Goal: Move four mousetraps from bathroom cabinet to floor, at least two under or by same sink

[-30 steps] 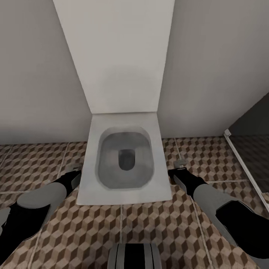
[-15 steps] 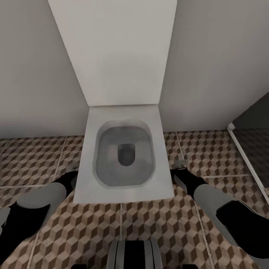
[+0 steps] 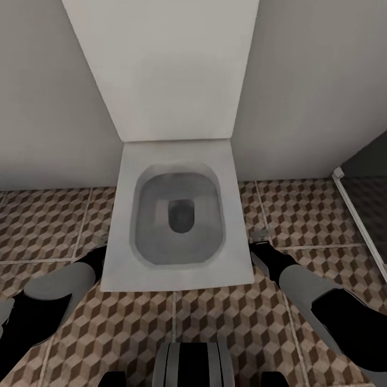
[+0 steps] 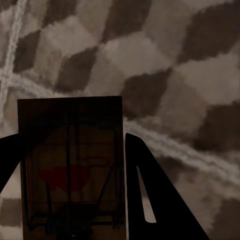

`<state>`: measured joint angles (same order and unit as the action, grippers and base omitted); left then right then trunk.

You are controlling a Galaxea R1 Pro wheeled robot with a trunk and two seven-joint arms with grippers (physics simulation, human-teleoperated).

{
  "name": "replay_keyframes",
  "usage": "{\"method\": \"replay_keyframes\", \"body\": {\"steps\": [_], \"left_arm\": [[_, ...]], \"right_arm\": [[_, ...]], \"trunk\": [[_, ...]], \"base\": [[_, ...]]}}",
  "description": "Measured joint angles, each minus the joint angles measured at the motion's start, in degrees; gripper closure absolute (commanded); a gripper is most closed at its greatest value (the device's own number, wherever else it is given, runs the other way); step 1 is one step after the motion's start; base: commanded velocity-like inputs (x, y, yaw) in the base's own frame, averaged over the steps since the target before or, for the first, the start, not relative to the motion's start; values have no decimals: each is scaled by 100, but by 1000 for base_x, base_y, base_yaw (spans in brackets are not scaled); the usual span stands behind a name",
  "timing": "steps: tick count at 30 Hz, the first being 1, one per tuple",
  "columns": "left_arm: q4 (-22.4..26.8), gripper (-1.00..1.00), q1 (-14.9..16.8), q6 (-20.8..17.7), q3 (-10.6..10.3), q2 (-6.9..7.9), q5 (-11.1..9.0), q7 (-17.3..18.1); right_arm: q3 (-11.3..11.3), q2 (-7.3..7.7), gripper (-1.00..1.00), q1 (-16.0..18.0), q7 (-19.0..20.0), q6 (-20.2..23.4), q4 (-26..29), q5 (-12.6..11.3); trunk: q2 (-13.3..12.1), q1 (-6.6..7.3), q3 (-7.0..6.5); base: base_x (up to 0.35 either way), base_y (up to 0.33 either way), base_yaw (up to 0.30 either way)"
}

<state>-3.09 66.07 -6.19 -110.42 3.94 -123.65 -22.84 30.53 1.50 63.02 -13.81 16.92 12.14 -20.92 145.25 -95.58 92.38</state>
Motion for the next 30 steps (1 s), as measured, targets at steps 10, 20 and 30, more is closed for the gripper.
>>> {"method": "replay_keyframes", "body": {"steps": [10,20,30], "left_arm": [[-1,100,0,0,3,9,-5,0],[0,100,-2,0,8,4,-5,0],[0,100,-2,0,9,-1,-3,0]], "right_arm": [[-1,0,100,0,2,0,0,-2],[-1,-4,100,0,4,0,0,-2],[0,0,100,0,-1,0,0,0]], "trunk": [[2,-6,44],[16,-31,265],[20,-39,333]], "base": [[0,0,0],[0,0,0],[0,0,0]]}}
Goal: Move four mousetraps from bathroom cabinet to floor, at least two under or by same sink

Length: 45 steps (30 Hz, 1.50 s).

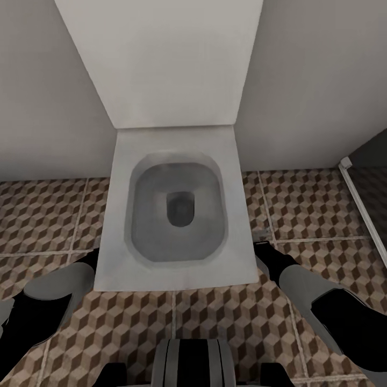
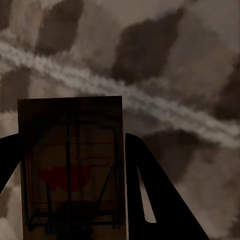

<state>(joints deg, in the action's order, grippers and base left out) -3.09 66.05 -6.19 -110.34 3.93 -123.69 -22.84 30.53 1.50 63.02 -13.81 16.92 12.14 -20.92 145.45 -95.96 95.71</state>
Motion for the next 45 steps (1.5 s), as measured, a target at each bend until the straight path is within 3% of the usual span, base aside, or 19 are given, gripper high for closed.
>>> {"method": "replay_keyframes", "body": {"steps": [9,15,20,26,42,43,44,45], "left_arm": [[0,100,2,0,0,-3,0,0],[0,100,1,0,2,-3,-2,0],[0,100,-1,0,0,-3,-1,0],[0,100,0,0,1,-5,-5,-1],[0,100,0,0,0,-5,-4,-1],[0,100,0,0,0,-5,-4,-1],[0,100,-1,0,0,-6,-3,0],[0,100,0,0,0,-6,-3,0]], "right_arm": [[0,3,100,0,2,0,0,0],[-16,5,100,28,8,11,28,163],[-15,4,100,33,12,7,17,153],[-57,4,100,114,170,63,12,174],[-56,4,100,113,164,62,14,171],[-58,4,-100,112,166,63,16,173],[-5,-3,-100,6,34,91,239,-63],[-4,-7,-100,-2,38,137,295,-148]], "trunk": [[0,0,0],[9,-13,131],[9,-12,132],[17,33,264],[18,33,265],[17,33,265],[17,9,265],[17,-3,265]], "base": [[0,0,0],[0,0,0],[0,0,0],[0,0,0],[0,0,0],[0,0,0],[0,0,0],[0,0,0]]}}
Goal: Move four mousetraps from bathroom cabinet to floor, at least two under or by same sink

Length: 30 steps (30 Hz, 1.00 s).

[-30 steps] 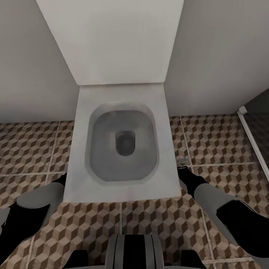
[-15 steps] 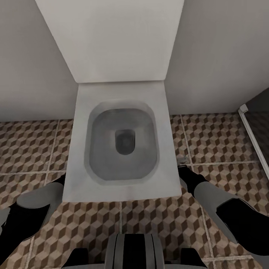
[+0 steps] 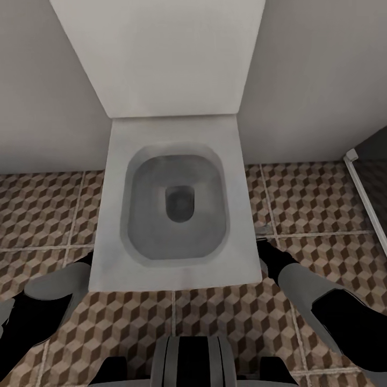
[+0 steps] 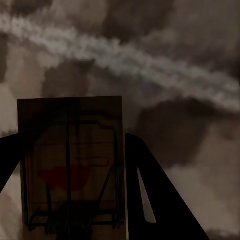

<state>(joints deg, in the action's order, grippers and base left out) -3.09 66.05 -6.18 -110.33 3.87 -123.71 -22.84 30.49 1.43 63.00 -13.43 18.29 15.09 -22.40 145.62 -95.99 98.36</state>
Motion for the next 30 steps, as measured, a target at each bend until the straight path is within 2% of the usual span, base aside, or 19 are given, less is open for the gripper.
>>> {"method": "replay_keyframes", "body": {"steps": [1,6,30], "left_arm": [[0,100,-1,0,-1,0,0,0],[0,100,1,0,-1,0,2,0],[-1,100,1,0,-1,3,2,0]], "right_arm": [[-9,-12,-100,0,-2,14,11,-46],[-5,-154,-100,1,-33,-69,-63,28],[-12,-146,-100,0,-32,-62,-54,17]], "trunk": [[0,-4,0],[0,-23,0],[0,-22,0]], "base": [[0,0,0],[0,0,0],[0,0,0]]}}
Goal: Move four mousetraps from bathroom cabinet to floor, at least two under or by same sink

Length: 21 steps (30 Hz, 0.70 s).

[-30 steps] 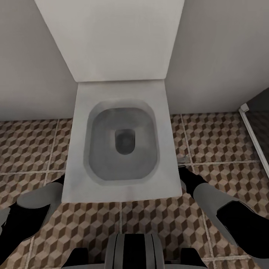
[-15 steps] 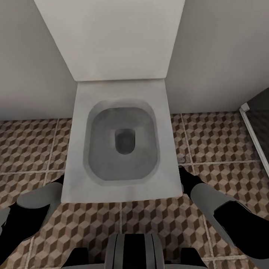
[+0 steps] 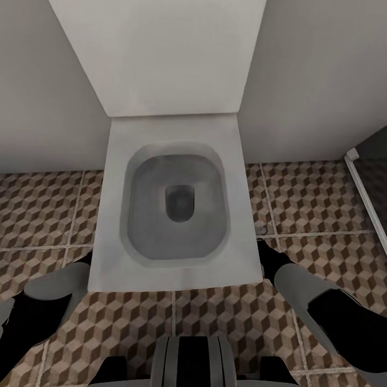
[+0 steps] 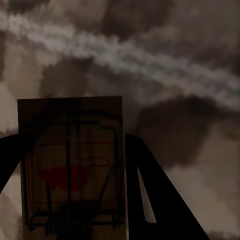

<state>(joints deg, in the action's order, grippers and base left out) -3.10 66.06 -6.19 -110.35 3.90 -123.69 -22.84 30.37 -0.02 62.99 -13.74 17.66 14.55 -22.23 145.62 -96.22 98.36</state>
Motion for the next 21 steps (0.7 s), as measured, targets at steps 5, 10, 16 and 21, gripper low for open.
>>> {"method": "replay_keyframes", "body": {"steps": [5,10,16,21], "left_arm": [[0,100,0,0,-2,4,0,0],[0,100,0,0,-4,5,1,0],[0,100,0,0,-4,7,0,0],[-1,100,-1,0,-8,13,0,0]], "right_arm": [[0,0,-100,0,0,0,-1,0],[0,0,-100,0,0,0,0,0],[0,0,-100,0,0,0,-1,0],[0,-6,-100,7,-1,0,-13,0]], "trunk": [[0,0,0],[0,0,0],[0,0,0],[0,0,0]], "base": [[0,0,0],[0,0,0],[0,0,0],[0,0,0]]}}
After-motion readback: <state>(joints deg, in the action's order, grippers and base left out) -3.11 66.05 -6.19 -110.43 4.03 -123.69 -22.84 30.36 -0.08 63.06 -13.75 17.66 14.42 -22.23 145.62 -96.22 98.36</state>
